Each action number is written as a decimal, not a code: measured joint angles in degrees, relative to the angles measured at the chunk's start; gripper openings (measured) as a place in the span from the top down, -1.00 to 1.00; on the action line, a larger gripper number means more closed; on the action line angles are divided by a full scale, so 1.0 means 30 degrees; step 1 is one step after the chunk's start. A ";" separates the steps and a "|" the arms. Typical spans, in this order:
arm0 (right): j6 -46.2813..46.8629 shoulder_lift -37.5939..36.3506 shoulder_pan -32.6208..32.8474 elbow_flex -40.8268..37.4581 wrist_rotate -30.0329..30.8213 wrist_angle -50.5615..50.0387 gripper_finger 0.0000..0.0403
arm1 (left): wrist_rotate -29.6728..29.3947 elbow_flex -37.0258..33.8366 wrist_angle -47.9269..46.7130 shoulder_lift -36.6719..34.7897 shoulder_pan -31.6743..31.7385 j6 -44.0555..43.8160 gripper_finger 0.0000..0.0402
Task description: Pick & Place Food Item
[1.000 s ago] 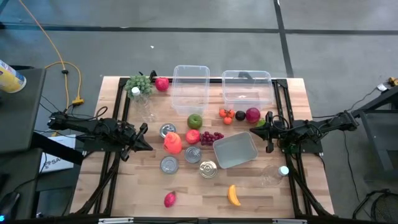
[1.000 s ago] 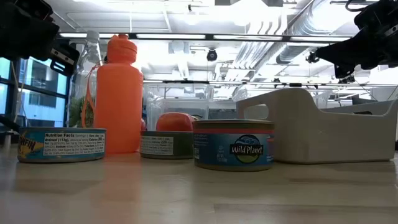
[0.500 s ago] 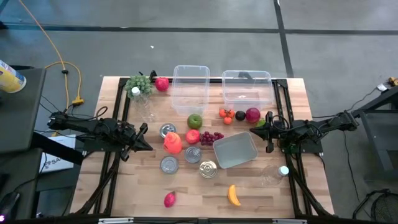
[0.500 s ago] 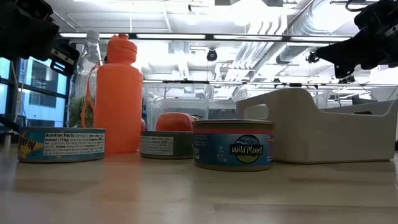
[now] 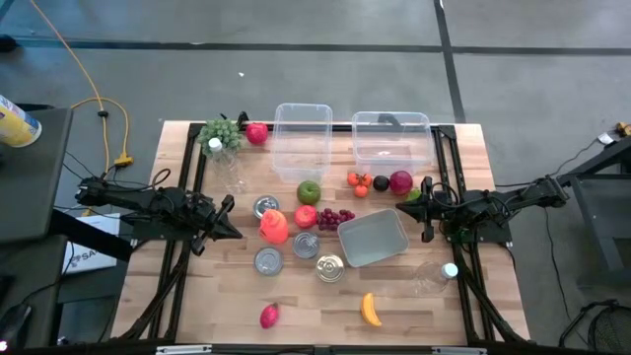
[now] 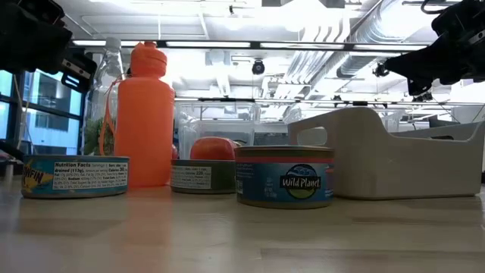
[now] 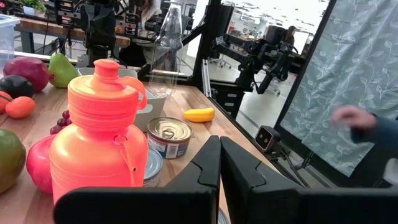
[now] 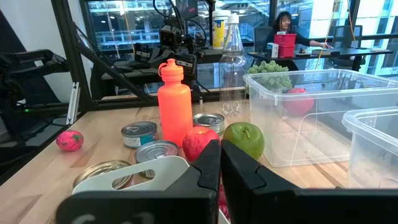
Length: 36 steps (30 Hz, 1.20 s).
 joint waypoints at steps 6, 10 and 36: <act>-0.0001 0.0001 0.0006 -0.0001 0.0000 -0.0007 0.99 | 0.0000 0.0000 0.0000 -0.0002 -0.0002 0.0000 1.00; -0.0001 -0.0007 0.0007 0.0006 0.0000 0.0000 0.99 | 0.0000 0.0000 0.0000 0.0000 -0.0001 0.0000 1.00; -0.0530 -0.0007 0.0000 -0.0001 0.0036 0.0106 0.99 | -0.1799 0.0000 0.0896 0.0058 0.0024 0.0758 1.00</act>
